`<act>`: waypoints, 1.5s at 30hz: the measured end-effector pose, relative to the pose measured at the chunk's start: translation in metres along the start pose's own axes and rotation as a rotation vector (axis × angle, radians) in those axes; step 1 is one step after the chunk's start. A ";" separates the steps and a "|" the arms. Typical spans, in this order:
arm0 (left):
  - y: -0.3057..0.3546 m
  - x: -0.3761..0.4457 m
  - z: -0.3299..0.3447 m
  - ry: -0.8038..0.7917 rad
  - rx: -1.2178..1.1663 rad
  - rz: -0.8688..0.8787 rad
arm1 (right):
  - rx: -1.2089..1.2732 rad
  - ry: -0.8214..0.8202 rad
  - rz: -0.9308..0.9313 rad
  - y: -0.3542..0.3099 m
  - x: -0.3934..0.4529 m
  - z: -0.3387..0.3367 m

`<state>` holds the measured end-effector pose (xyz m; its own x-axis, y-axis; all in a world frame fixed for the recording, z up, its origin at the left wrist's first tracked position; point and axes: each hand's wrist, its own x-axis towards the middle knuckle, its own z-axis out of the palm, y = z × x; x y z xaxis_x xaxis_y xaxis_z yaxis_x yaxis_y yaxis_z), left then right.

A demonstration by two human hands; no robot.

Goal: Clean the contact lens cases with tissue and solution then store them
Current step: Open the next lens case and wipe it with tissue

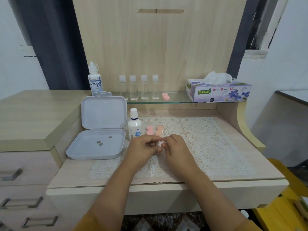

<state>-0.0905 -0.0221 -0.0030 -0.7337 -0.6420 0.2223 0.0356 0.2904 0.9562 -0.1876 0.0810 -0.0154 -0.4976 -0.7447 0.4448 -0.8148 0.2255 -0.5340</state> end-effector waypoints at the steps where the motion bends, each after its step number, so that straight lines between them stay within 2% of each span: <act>1: 0.000 0.000 0.000 -0.002 -0.035 -0.009 | 0.043 -0.006 0.031 0.000 0.000 -0.001; 5: 0.002 0.002 0.000 0.041 -0.141 -0.037 | 0.342 0.060 0.164 -0.001 -0.001 -0.011; 8: 0.003 0.002 -0.001 0.072 -0.159 -0.051 | 0.452 0.310 0.284 0.000 -0.003 -0.016; 10: 0.003 0.001 0.000 0.073 -0.155 -0.049 | 0.449 0.416 0.303 0.002 -0.003 -0.016; 16: 0.000 0.001 -0.002 0.063 -0.125 -0.047 | 0.043 0.344 0.012 0.005 -0.003 -0.001; 22: 0.001 0.000 -0.001 0.027 -0.110 -0.028 | -0.078 0.294 -0.060 0.008 0.000 0.003; 27: 0.000 0.000 -0.001 -0.018 -0.114 -0.037 | 0.054 0.088 0.118 0.009 0.004 -0.004; 29: -0.002 0.000 -0.001 -0.018 -0.121 -0.042 | 0.182 0.062 0.199 0.007 0.006 -0.008; 31: -0.002 0.002 -0.001 0.009 -0.133 -0.047 | 0.379 0.126 0.278 0.005 0.005 -0.011; 35: 0.004 0.001 -0.002 0.025 -0.171 0.000 | 0.702 0.385 0.449 0.006 0.000 -0.016; 38: 0.008 -0.003 -0.001 -0.028 -0.167 0.010 | 0.797 0.258 0.473 0.006 0.002 -0.016; 41: 0.008 -0.002 0.000 -0.003 -0.163 0.006 | 0.814 0.103 0.419 0.002 0.002 -0.018; 45: 0.006 -0.001 0.000 0.024 -0.142 0.012 | 0.823 0.039 0.401 0.002 0.000 -0.022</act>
<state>-0.0899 -0.0194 0.0028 -0.7165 -0.6561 0.2370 0.1417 0.1958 0.9704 -0.1960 0.0949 -0.0006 -0.7190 -0.6825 0.1315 -0.1171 -0.0676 -0.9908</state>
